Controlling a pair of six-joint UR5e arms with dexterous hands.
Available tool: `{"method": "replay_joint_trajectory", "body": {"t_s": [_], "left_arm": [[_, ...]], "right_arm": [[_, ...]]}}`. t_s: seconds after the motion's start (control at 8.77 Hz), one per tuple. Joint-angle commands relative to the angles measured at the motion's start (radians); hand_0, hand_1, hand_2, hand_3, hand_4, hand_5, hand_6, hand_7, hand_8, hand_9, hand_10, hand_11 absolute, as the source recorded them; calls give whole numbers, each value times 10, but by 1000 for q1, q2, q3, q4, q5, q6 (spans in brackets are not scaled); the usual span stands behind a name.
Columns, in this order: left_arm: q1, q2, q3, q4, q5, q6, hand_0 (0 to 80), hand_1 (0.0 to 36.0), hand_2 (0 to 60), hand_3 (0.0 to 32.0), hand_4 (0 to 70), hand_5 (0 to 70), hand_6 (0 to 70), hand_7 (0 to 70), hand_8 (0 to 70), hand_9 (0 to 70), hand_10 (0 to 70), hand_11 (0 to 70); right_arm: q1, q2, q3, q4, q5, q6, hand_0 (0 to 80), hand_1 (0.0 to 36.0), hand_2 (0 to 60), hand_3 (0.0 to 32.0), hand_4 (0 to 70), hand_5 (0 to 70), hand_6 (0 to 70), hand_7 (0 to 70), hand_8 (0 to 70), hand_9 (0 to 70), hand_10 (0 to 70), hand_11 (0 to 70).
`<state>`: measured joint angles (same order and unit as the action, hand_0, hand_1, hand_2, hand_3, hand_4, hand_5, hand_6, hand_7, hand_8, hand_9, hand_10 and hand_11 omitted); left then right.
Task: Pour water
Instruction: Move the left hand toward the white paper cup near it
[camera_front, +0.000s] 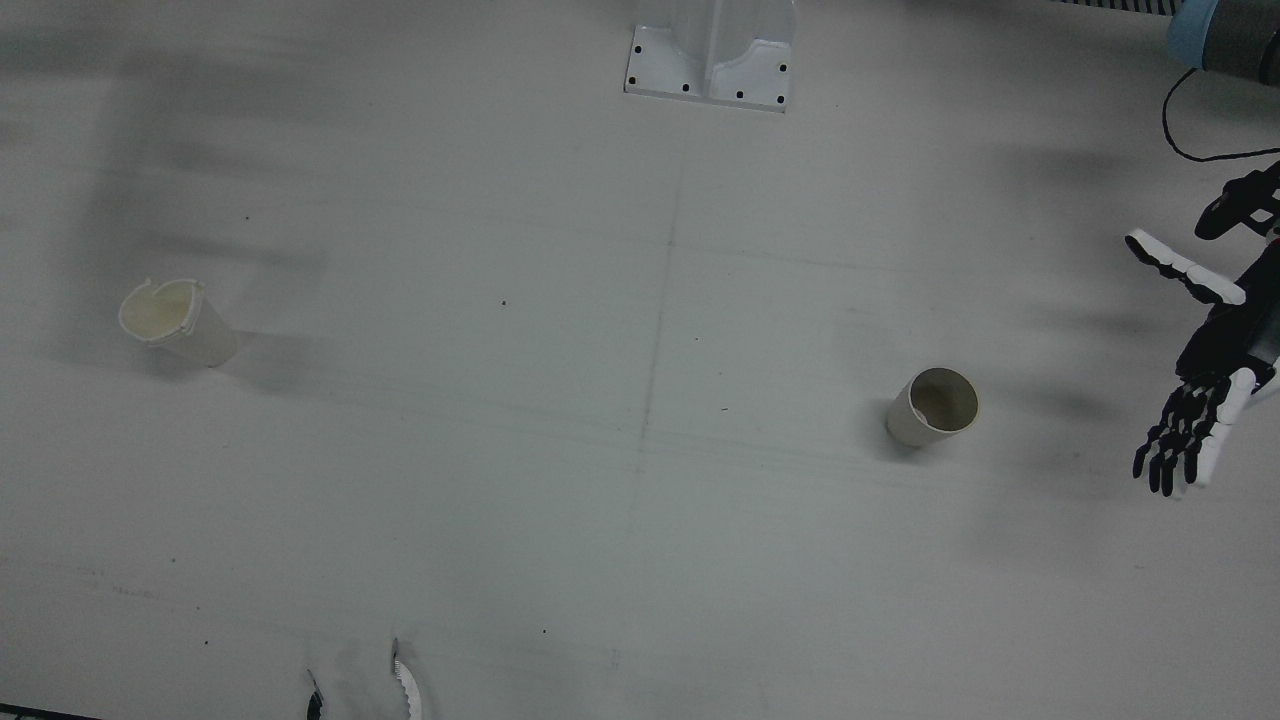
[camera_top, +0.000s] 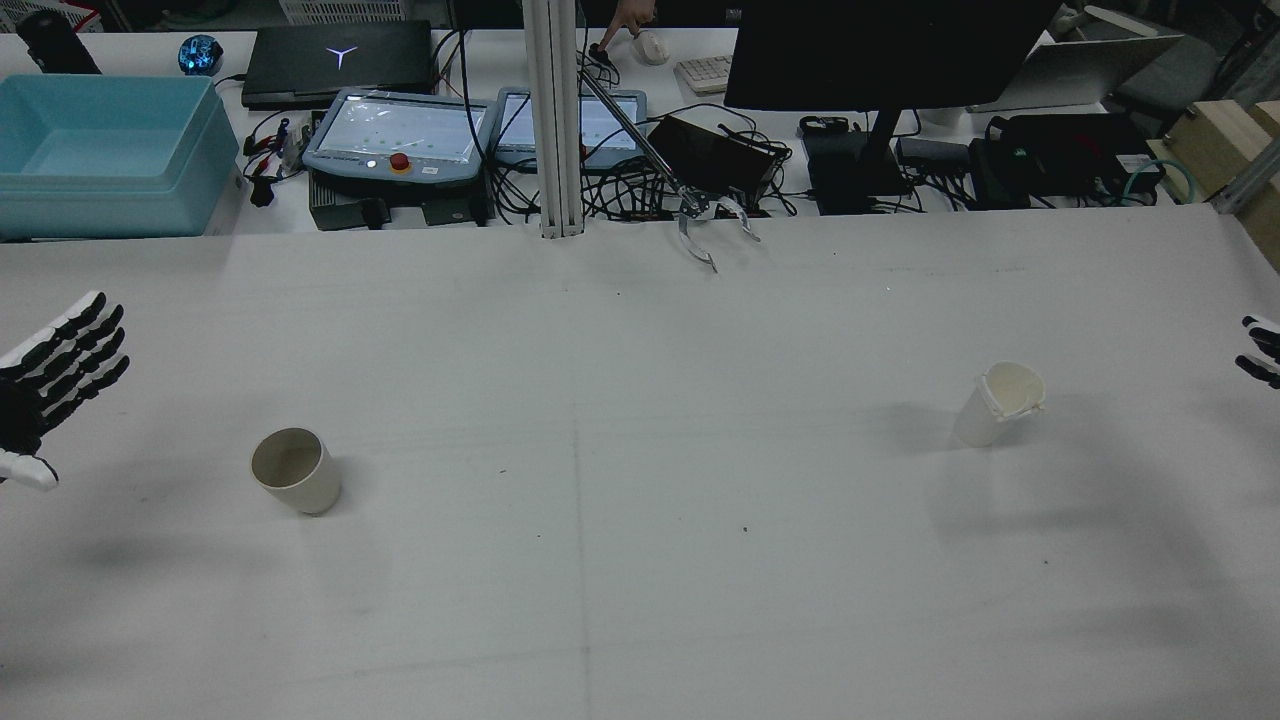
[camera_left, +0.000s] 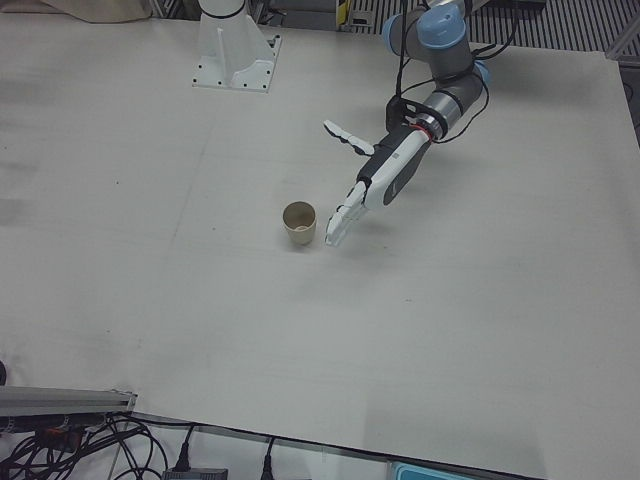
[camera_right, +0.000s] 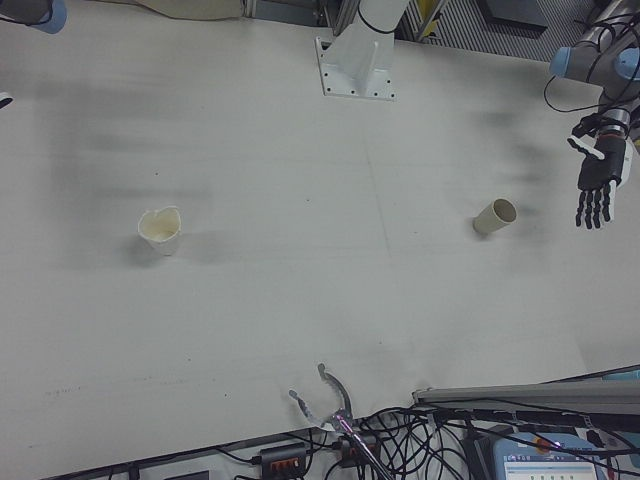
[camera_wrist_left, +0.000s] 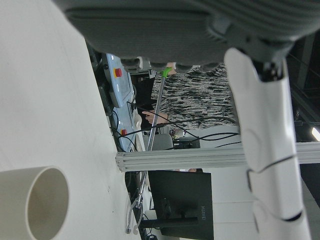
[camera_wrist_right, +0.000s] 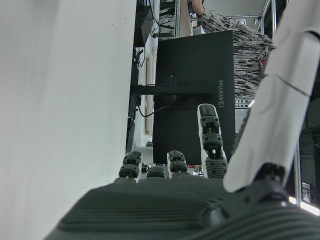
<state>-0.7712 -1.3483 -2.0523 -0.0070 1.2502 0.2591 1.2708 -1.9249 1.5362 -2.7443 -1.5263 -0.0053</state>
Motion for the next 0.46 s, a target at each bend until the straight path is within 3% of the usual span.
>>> {"method": "replay_joint_trajectory", "body": {"t_s": [0.0, 0.23, 0.34], "left_arm": [[-11, 130, 1, -127, 0, -1, 558, 166, 0, 36, 0, 0, 0, 0, 0, 0, 13, 44], [-2, 129, 17, -160, -3, 23, 562, 172, 0, 48, 0, 0, 0, 0, 0, 0, 19, 53], [0, 129, 68, -266, -3, 98, 611, 226, 0, 78, 0, 0, 0, 1, 0, 0, 16, 54]], "right_arm": [[-4, -17, -33, 0, 0, -7, 534, 145, 0, 0, 235, 59, 40, 72, 13, 5, 65, 110], [-10, -16, -48, -1, 0, -13, 527, 137, 0, 0, 270, 68, 63, 90, 23, 16, 75, 123], [-14, 1, -92, 0, 0, -22, 524, 130, 0, 0, 323, 77, 95, 111, 33, 26, 91, 143]]}}
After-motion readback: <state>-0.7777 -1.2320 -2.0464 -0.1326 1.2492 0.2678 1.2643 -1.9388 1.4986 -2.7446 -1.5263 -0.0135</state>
